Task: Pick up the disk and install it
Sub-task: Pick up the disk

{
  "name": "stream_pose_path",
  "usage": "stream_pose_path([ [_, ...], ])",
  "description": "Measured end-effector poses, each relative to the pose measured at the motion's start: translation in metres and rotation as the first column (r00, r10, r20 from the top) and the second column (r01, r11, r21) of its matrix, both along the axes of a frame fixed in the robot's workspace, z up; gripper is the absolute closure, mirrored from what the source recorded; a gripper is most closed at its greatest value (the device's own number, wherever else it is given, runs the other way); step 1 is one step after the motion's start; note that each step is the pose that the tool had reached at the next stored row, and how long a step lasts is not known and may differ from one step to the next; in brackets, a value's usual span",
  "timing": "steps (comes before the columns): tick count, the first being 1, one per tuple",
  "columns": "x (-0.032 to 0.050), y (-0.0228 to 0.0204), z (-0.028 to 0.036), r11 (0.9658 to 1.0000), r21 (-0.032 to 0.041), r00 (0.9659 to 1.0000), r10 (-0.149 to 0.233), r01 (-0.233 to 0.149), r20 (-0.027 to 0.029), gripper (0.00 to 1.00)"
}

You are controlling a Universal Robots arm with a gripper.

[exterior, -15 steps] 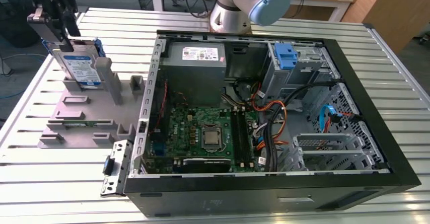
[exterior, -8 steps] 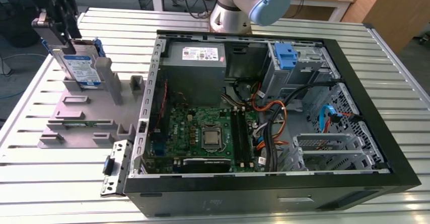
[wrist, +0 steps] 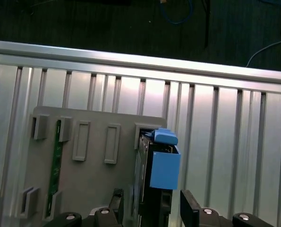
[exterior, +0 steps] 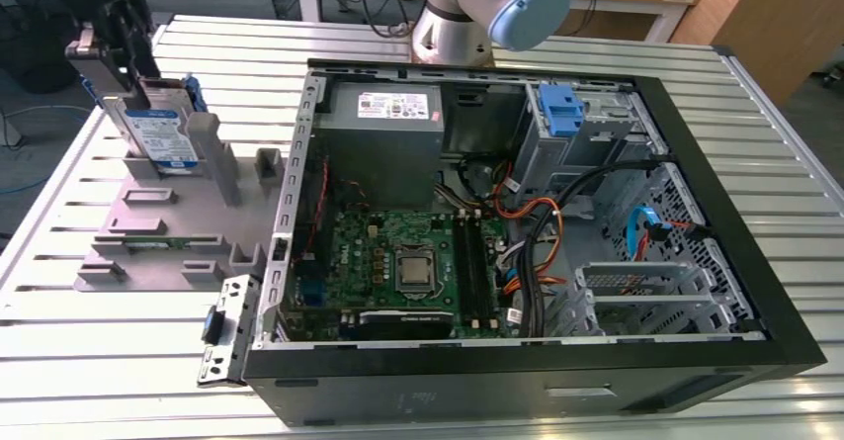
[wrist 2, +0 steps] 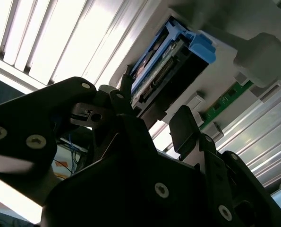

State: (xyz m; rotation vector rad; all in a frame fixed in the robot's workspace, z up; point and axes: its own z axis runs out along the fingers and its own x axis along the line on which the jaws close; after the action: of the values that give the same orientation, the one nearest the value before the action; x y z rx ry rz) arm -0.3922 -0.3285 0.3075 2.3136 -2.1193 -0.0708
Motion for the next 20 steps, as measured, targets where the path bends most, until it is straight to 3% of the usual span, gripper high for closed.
stream_pose_path([
  [6,-0.0011,0.0000,-0.0051,1.0000,0.0040,1.0000,0.003,-0.003,0.0050,0.41],
  [12,-0.0010,0.0000,-0.0053,1.0000,0.0042,1.0000,0.003,-0.003,0.0052,0.41],
  [13,-0.0010,0.0000,-0.0054,1.0000,0.0043,1.0000,0.003,-0.003,0.0051,0.49],
  [14,-0.0010,0.0000,-0.0054,1.0000,0.0042,1.0000,0.003,-0.003,0.0051,0.49],
  [15,-0.0010,0.0000,-0.0054,1.0000,0.0042,1.0000,0.003,-0.003,0.0051,0.55],
  [20,-0.0010,0.0000,-0.0055,1.0000,0.0043,1.0000,0.003,-0.003,0.0052,0.55],
])
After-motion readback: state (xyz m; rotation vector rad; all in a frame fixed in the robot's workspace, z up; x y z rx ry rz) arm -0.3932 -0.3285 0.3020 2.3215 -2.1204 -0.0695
